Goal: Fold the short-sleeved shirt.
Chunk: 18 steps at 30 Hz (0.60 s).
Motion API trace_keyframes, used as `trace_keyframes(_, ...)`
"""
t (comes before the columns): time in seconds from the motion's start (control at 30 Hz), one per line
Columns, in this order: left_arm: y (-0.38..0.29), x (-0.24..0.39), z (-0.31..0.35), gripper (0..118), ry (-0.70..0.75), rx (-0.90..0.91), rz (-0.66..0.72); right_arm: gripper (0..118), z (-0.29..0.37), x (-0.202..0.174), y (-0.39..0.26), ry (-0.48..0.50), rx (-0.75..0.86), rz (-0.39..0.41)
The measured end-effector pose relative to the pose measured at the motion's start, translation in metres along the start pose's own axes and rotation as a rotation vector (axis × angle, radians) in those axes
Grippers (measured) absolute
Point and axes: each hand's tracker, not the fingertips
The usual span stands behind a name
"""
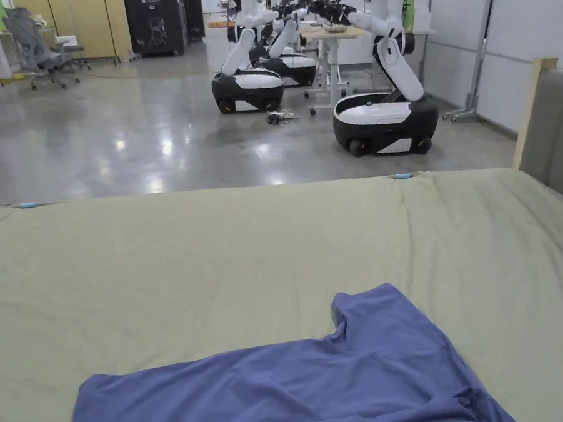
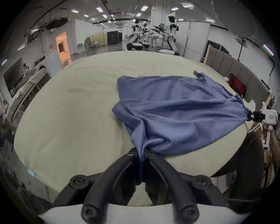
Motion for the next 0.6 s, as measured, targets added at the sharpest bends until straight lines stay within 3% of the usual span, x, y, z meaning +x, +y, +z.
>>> trace_keyframes(0.03,0.000,0.001,0.001,77,0.026,0.015,-0.009,50,0.002,-0.003,0.003,-0.013,0.011,0.006)
trace_keyframes(0.07,0.003,0.003,0.004,107,0.083,0.015,-0.016,63,0.008,-0.006,0.008,-0.047,0.029,0.033)
trace_keyframes(0.1,0.005,0.008,0.011,111,0.144,0.025,-0.038,69,0.018,-0.015,0.012,-0.076,0.083,0.073)
trace_keyframes(0.27,0.024,0.043,0.070,111,0.161,0.416,-0.014,69,0.072,-0.072,0.034,-0.082,0.504,0.174)
trace_keyframes(0.4,0.039,0.077,0.079,110,0.209,0.531,-0.047,69,0.075,-0.117,0.045,-0.109,0.637,0.250)
trace_keyframes(0.43,0.042,0.083,0.078,105,0.212,0.534,-0.060,68,0.070,-0.125,0.045,-0.107,0.638,0.260)
trace_keyframes(0.47,0.047,0.087,0.075,92,0.206,0.521,-0.068,62,0.063,-0.133,0.046,-0.104,0.635,0.275)
trace_keyframes(0.5,0.051,0.089,0.071,65,0.202,0.508,-0.079,51,0.058,-0.140,0.045,-0.108,0.636,0.287)
trace_keyframes(0.53,0.056,0.090,0.064,18,0.202,0.491,-0.088,30,0.053,-0.145,0.045,-0.105,0.635,0.290)
trace_keyframes(0.57,0.059,0.089,0.057,3,0.201,0.478,-0.102,17,0.047,-0.148,0.046,-0.091,0.627,0.292)
trace_keyframes(0.6,0.065,0.084,0.050,3,0.162,0.447,-0.108,15,0.042,-0.149,0.047,-0.074,0.616,0.287)
